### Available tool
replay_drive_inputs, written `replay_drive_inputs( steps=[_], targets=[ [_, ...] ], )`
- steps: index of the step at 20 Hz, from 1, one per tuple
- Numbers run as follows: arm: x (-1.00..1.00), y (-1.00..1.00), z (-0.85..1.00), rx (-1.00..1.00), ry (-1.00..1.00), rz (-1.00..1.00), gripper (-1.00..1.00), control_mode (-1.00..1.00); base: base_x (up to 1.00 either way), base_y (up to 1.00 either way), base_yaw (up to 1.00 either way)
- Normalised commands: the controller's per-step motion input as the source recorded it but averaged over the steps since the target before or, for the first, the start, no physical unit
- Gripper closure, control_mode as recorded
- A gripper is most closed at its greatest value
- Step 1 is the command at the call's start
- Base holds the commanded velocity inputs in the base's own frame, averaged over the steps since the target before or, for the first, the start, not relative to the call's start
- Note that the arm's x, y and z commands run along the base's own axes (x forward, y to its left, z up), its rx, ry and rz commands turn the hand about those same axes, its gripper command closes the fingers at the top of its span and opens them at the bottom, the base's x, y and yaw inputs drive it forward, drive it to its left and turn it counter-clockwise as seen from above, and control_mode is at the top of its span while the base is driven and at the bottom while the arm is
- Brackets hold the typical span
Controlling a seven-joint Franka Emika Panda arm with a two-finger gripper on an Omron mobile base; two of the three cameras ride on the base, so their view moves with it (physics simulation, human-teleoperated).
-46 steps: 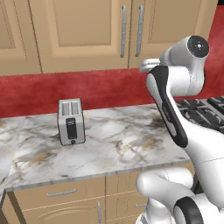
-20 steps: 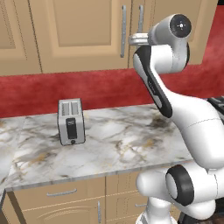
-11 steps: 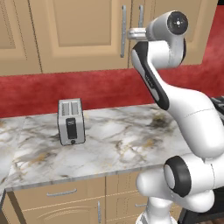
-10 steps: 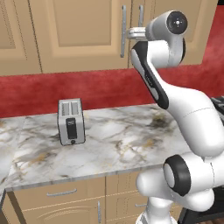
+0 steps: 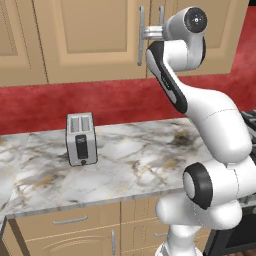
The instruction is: Open the cabinet, pick the kettle from the cabinet, and place it in the sink.
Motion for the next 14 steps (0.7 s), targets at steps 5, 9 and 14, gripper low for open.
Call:
replay_drive_inputs(
  steps=[5, 9, 14],
  targets=[
    [0.33, 0.0, 0.0, 0.0, 0.0, 0.0, -1.0, -1.0, 0.0, 0.0, 0.0],
    [0.29, 0.02, -0.1, 0.0, -0.01, 0.0, -1.0, -1.0, 0.0, 0.0, 0.0],
    [0.26, 0.0, -0.14, 0.0, -0.05, 0.0, -1.0, -1.0, 0.0, 0.0, 0.0]
  ],
)
